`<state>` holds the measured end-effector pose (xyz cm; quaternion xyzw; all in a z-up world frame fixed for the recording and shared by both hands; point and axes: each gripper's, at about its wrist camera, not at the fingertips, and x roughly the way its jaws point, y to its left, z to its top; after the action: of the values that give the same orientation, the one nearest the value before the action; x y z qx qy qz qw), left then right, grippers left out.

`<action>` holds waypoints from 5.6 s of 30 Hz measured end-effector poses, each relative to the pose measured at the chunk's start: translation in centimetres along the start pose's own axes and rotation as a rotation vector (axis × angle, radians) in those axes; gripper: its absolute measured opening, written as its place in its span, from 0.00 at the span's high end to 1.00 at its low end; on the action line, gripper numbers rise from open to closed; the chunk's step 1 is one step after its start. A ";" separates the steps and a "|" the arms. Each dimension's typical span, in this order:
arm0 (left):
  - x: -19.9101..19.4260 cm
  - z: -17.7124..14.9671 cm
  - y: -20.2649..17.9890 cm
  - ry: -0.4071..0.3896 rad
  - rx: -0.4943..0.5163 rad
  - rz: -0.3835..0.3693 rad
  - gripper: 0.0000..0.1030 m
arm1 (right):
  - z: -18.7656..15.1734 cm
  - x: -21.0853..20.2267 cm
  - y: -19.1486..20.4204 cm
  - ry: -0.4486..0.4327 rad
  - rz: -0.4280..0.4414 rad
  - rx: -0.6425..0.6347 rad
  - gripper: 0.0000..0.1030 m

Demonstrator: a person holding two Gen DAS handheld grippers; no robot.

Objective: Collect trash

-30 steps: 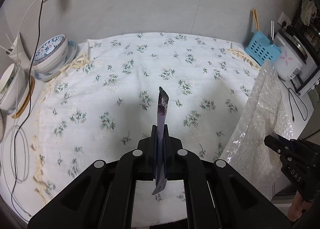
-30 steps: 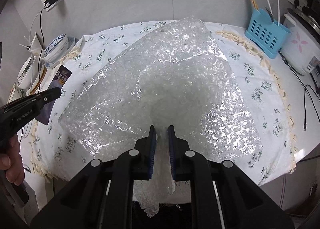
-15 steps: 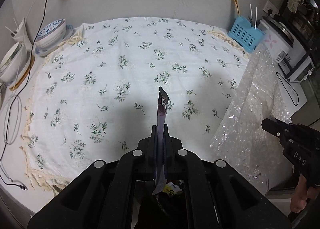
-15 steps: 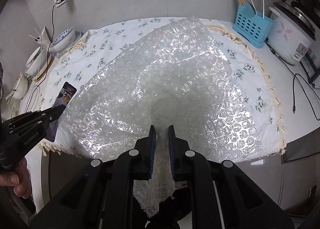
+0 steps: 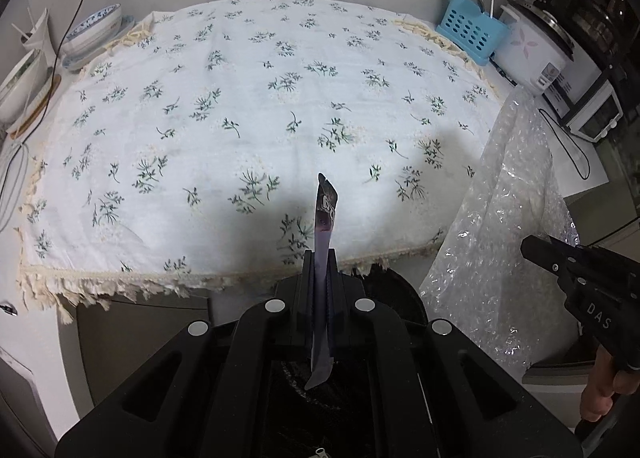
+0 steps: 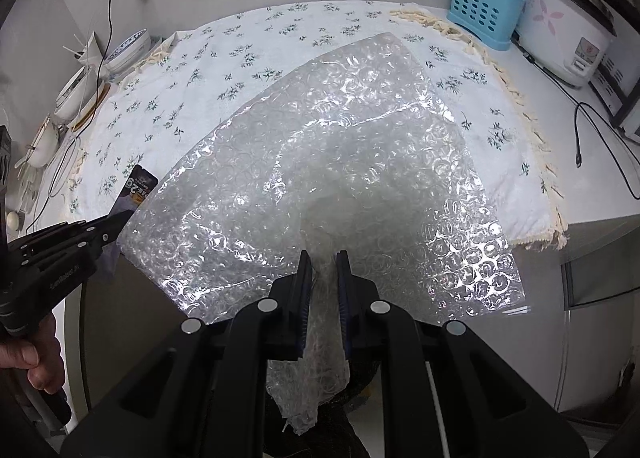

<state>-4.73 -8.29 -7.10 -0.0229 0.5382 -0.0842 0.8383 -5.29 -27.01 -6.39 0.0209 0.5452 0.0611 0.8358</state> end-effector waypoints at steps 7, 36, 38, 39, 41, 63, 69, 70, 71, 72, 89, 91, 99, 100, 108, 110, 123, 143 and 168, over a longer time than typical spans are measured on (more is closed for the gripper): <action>2.1 -3.5 -1.5 0.029 -0.005 -0.023 0.97 | -3.9 1.2 -1.8 0.048 0.007 0.012 0.89; 12.7 -10.9 -6.0 0.136 0.044 -0.051 0.95 | -12.8 6.6 -6.6 0.182 -0.052 0.088 0.89; 13.0 -10.9 -6.2 0.132 0.042 -0.058 0.93 | -13.0 6.8 -7.1 0.192 -0.062 0.099 0.89; 13.2 -10.7 -6.4 0.128 0.042 -0.055 0.87 | -13.1 6.9 -7.3 0.194 -0.064 0.105 0.89; 13.2 -10.6 -6.3 0.123 0.031 -0.056 0.68 | -13.2 7.0 -7.6 0.200 -0.065 0.111 0.89; 10.1 -12.0 1.4 0.075 -0.069 0.081 0.06 | -12.0 15.3 0.6 0.317 0.017 -0.040 0.88; 10.9 -12.7 3.1 0.108 -0.090 0.095 0.06 | -11.0 17.5 2.5 0.336 0.027 -0.064 0.78; 11.1 -12.7 3.3 0.111 -0.098 0.092 0.06 | -10.8 17.7 2.5 0.333 0.028 -0.063 0.75; 11.2 -12.8 3.5 0.116 -0.104 0.092 0.06 | -10.4 17.9 2.6 0.329 0.027 -0.064 0.73; 11.3 -12.8 3.6 0.120 -0.110 0.091 0.06 | -10.3 18.0 2.7 0.328 0.029 -0.067 0.69; 6.0 -9.6 2.0 0.073 -0.128 0.059 0.06 | -5.3 6.4 0.0 0.104 0.019 -0.004 0.09; 3.6 -8.7 1.4 0.057 -0.117 0.075 0.06 | -4.5 3.8 -0.2 0.070 0.009 -0.001 0.08; -4.0 -6.4 -0.3 0.036 -0.139 0.070 0.06 | -3.5 -5.4 -1.1 0.001 0.010 0.042 0.08; -4.9 -6.2 -0.5 0.037 -0.138 0.069 0.06 | -3.6 -5.9 -0.9 -0.004 0.014 0.051 0.08; -8.6 -6.2 -1.9 -0.003 -0.120 0.094 0.06 | -4.0 -9.3 -0.2 -0.026 -0.030 0.021 0.08; -8.8 -6.3 -2.1 -0.005 -0.115 0.102 0.06 | -4.0 -9.2 -0.4 -0.022 -0.034 0.021 0.08; -8.4 -6.2 -2.4 0.000 -0.122 0.106 0.06 | -3.9 -8.5 -1.1 0.000 -0.036 0.024 0.08; -8.1 -6.0 -2.3 0.010 -0.105 0.104 0.06 | -3.8 -7.9 -1.1 0.025 -0.031 0.018 0.08; -8.1 -5.9 -2.3 0.015 -0.083 0.109 0.06 | -4.0 -7.6 -0.9 0.029 -0.036 0.005 0.08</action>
<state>-13.65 -8.96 -2.04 -0.0278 0.5478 -0.0160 0.8360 -11.89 -28.93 -1.14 0.0121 0.5578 0.0450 0.8287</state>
